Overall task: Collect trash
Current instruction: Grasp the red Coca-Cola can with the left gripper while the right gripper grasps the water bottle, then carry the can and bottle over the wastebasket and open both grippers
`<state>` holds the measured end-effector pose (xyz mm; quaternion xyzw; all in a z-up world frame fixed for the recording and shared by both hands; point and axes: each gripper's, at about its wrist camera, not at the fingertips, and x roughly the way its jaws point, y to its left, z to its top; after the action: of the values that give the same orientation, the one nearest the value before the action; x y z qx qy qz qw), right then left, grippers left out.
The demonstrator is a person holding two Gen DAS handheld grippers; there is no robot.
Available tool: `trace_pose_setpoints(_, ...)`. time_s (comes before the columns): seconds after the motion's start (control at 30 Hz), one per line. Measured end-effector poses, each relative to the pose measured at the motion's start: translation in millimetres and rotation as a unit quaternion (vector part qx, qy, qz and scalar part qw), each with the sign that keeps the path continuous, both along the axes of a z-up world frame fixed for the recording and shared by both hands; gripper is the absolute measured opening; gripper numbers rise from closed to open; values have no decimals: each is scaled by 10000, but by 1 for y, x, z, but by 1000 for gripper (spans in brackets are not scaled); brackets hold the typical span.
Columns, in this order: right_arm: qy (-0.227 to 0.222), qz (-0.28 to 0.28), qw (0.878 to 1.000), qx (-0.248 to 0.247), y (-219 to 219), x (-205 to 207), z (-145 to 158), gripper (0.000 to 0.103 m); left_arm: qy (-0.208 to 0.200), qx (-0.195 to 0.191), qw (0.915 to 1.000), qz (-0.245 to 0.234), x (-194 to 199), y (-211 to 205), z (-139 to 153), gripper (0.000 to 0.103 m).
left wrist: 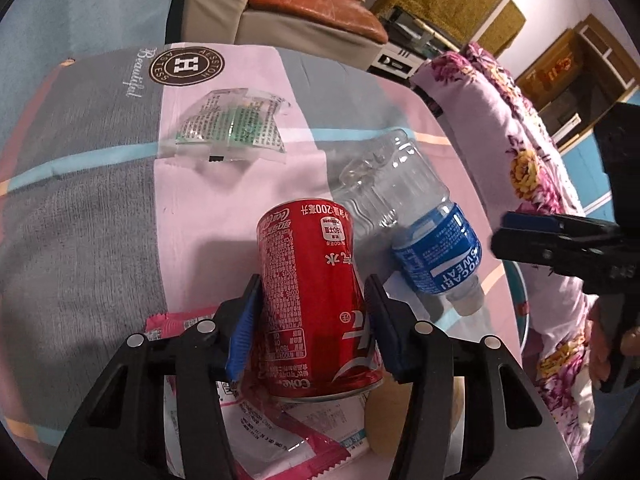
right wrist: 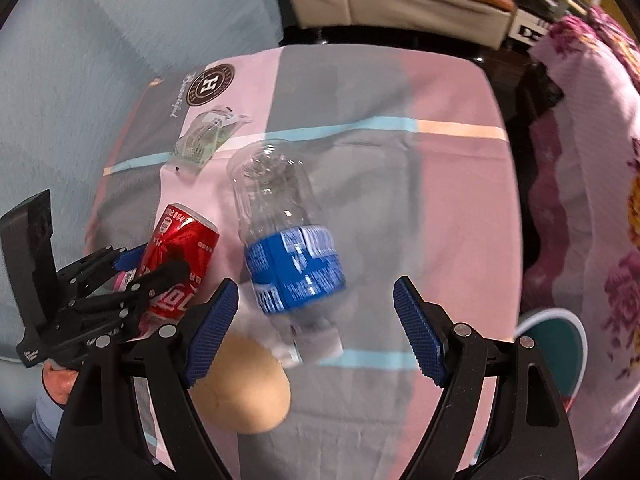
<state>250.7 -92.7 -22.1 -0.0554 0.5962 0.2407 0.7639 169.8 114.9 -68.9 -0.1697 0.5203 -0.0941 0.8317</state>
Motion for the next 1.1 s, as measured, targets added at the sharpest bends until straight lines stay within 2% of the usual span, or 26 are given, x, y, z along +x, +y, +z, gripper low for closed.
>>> trace_pose_setpoints(0.2,208,267,9994,26,26,21,-22,76,75,-104,9999,-6,-1,5,-7,52)
trace_pose_setpoints(0.43,401,325,9985,163,38,32,-46,76,122,-88,9999,29,4,4,-9,53)
trace_pose_setpoints(0.5,399,323,9984,243,37,30,-47,65,131,-90,9999,64,5,3,-10,53)
trace_pose_setpoints(0.6,264,200,9992,222,28,25,-41,65,18,113,9999,118,6,-1,-3,51)
trace_pose_setpoints(0.9,82,-400,9967,697,-28,5,-9,64,-430,177,9989,44,4,-21,38,50)
trace_pose_setpoints(1.1,-171,-795,9913,1034,-72,-16,16,64,-638,218,9976,-177,-4,-49,62,50)
